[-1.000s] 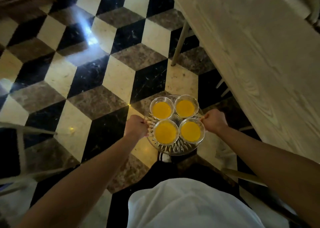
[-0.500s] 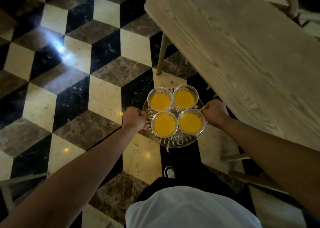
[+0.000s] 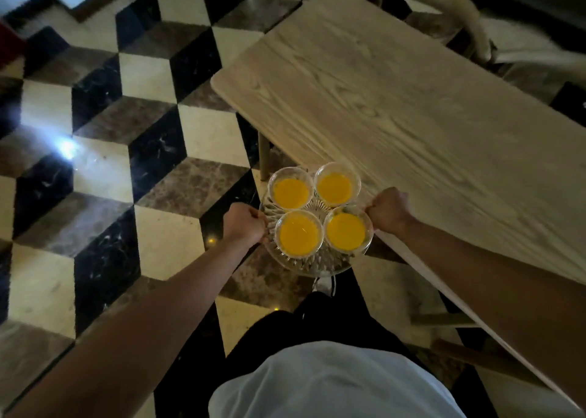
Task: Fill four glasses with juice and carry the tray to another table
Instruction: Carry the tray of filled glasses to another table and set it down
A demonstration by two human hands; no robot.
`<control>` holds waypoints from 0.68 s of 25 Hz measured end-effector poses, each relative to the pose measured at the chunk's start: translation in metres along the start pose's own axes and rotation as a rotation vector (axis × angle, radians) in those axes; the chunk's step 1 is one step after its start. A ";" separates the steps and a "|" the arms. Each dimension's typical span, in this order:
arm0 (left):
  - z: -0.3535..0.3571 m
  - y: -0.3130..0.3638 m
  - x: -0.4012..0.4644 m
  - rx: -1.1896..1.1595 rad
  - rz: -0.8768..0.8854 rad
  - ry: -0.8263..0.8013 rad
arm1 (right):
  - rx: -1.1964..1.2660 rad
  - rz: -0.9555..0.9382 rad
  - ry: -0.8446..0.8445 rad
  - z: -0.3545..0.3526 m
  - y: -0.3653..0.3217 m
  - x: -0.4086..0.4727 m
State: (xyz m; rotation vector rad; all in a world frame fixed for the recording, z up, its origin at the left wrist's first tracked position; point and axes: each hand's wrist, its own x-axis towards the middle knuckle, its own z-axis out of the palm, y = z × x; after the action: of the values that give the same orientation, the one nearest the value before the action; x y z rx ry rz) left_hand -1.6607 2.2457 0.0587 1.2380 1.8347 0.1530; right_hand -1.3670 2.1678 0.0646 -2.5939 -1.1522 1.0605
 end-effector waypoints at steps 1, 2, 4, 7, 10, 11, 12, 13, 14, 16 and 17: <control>0.003 0.012 0.011 0.009 0.020 -0.006 | -0.017 0.005 0.000 -0.007 -0.001 0.007; 0.005 0.026 0.018 0.013 0.032 -0.014 | -0.040 0.020 0.007 -0.014 -0.002 0.012; 0.008 0.055 0.031 0.036 0.073 -0.048 | -0.049 0.059 0.030 -0.028 -0.004 0.020; 0.015 0.100 0.054 0.117 0.147 -0.107 | -0.017 0.124 0.061 -0.047 -0.002 0.035; 0.026 0.143 0.072 0.153 0.221 -0.174 | 0.106 0.227 0.121 -0.062 0.003 0.048; 0.029 0.154 0.077 0.167 0.245 -0.193 | 0.140 0.255 0.141 -0.066 0.004 0.051; 0.031 0.165 0.082 0.179 0.263 -0.218 | 0.168 0.283 0.147 -0.070 0.006 0.054; 0.035 0.178 0.088 0.199 0.301 -0.240 | 0.194 0.316 0.149 -0.074 0.007 0.057; 0.039 0.192 0.093 0.231 0.330 -0.266 | 0.211 0.343 0.157 -0.077 0.009 0.060; 0.050 0.219 0.105 0.263 0.373 -0.306 | 0.263 0.421 0.202 -0.082 0.013 0.063; 0.057 0.231 0.112 0.279 0.388 -0.315 | 0.295 0.461 0.235 -0.084 0.016 0.064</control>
State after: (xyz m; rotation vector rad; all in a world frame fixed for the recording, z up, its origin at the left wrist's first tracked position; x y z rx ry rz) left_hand -1.4731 2.4289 0.0818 1.7016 1.3635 -0.0861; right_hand -1.2734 2.2148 0.0865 -2.6998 -0.3213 0.8739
